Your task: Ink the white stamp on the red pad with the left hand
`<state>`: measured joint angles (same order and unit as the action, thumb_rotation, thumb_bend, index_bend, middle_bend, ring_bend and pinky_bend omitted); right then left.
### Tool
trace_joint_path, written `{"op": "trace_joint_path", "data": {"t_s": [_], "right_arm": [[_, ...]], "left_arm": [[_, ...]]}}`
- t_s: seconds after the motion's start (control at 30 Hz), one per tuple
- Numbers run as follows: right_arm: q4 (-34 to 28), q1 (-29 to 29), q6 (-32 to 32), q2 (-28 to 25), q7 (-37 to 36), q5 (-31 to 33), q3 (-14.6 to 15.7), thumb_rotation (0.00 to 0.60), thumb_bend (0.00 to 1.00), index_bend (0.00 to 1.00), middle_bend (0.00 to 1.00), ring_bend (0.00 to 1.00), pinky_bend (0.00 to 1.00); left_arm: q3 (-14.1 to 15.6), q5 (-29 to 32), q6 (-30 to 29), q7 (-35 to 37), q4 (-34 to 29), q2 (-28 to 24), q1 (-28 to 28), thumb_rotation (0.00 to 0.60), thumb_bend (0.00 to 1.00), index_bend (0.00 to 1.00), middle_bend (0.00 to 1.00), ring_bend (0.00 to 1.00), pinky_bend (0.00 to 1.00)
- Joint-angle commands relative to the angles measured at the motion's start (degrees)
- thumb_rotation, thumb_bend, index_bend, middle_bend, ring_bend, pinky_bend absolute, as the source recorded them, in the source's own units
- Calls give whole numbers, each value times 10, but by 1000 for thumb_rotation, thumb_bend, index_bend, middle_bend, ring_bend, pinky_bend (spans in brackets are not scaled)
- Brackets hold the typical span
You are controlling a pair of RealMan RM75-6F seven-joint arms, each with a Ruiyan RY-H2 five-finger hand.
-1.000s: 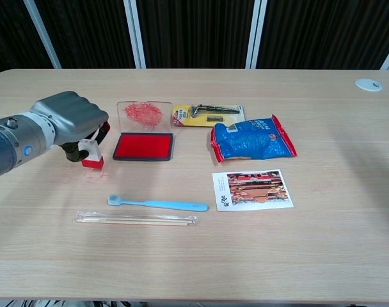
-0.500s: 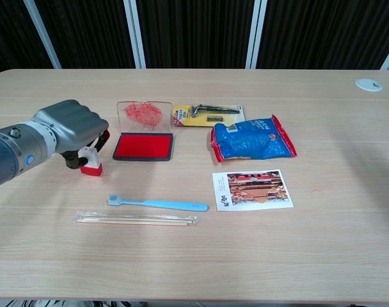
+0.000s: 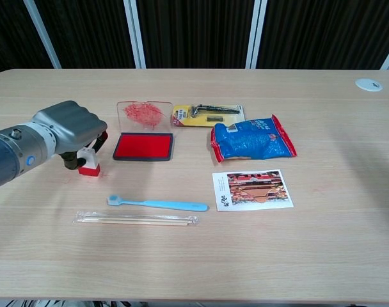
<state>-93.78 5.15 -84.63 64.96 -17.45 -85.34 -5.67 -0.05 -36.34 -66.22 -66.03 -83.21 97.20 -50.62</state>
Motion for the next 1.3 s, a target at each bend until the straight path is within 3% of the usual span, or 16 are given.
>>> {"op": "trace_joint_path", "data": {"t_s": [0.03, 0.87, 1.07, 1.3], "right_arm": [[0, 0, 0, 0, 0, 0, 0, 600, 101, 0, 0, 0, 185], [0, 0, -2, 1, -2, -2, 0, 600, 103, 0, 0, 0, 185], [-1, 0, -1, 1, -1, -1, 0, 600, 106, 0, 0, 0, 185], [0, 0, -2, 1, 0, -2, 0, 600, 106, 0, 0, 0, 185]], "left_arm": [[-1, 1, 0, 0, 1, 0, 1, 600, 372, 575, 589, 436, 515], [-6, 11, -1, -15, -4, -6, 5, 600, 276, 419, 412, 330, 432], [-9, 16, -1, -15, -12, -14, 6, 600, 181, 310, 297, 265, 361], [-17, 7, -21, -2, -60, -46, 13, 600, 124, 69, 49, 88, 191]]}}
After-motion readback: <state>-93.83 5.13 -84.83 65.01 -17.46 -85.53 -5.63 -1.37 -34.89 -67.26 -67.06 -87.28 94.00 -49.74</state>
